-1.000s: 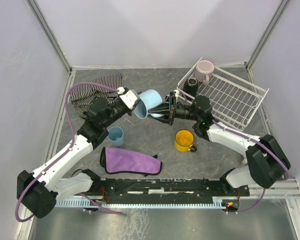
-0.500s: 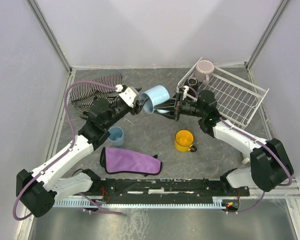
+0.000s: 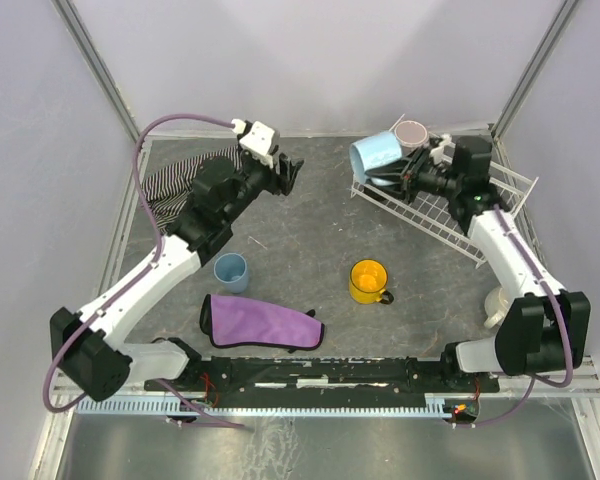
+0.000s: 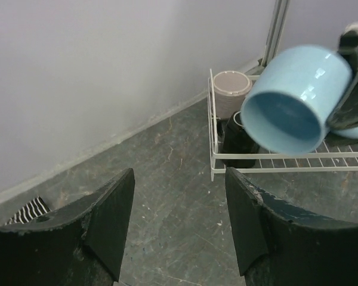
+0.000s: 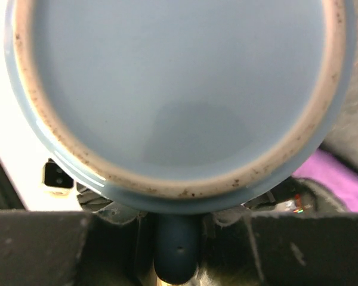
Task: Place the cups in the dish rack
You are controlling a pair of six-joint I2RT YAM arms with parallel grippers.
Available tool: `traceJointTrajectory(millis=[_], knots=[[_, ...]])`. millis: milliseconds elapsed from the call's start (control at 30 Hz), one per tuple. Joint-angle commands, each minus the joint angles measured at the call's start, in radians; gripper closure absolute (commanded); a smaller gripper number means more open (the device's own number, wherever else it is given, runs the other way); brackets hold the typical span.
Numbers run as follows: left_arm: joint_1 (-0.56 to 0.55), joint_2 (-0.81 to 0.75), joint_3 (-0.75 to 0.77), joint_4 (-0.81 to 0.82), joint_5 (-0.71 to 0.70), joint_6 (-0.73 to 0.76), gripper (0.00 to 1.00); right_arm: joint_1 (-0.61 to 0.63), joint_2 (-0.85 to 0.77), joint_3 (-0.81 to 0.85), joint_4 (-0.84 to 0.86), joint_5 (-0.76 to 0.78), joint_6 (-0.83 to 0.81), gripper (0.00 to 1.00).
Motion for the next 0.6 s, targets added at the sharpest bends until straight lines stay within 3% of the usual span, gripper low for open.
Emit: traceJointTrajectory(millis=[0,133,167,200,333,567], knots=[[0.012,0.082,0.119,-0.151,-0.011,-0.127,0.32,-0.081,0.000,0.232,-0.239,-0.048,-0.372,1.00],[0.013,0.152,0.182,-0.230,-0.003,-0.172,0.30,-0.147,0.084,0.401,-0.554,0.030,-0.675,0.99],[0.015,0.171,0.193,-0.257,-0.003,-0.184,0.12,-0.161,0.107,0.449,-0.625,0.061,-0.739,0.99],[0.016,0.192,0.220,-0.289,-0.002,-0.197,0.01,-0.175,0.126,0.499,-0.692,0.101,-0.808,0.99],[0.024,0.253,0.273,-0.371,0.024,-0.254,0.01,-0.205,0.224,0.727,-0.961,0.317,-1.060,0.99],[0.032,0.284,0.300,-0.405,0.051,-0.289,0.01,-0.227,0.329,0.911,-1.083,0.575,-1.218,0.99]])
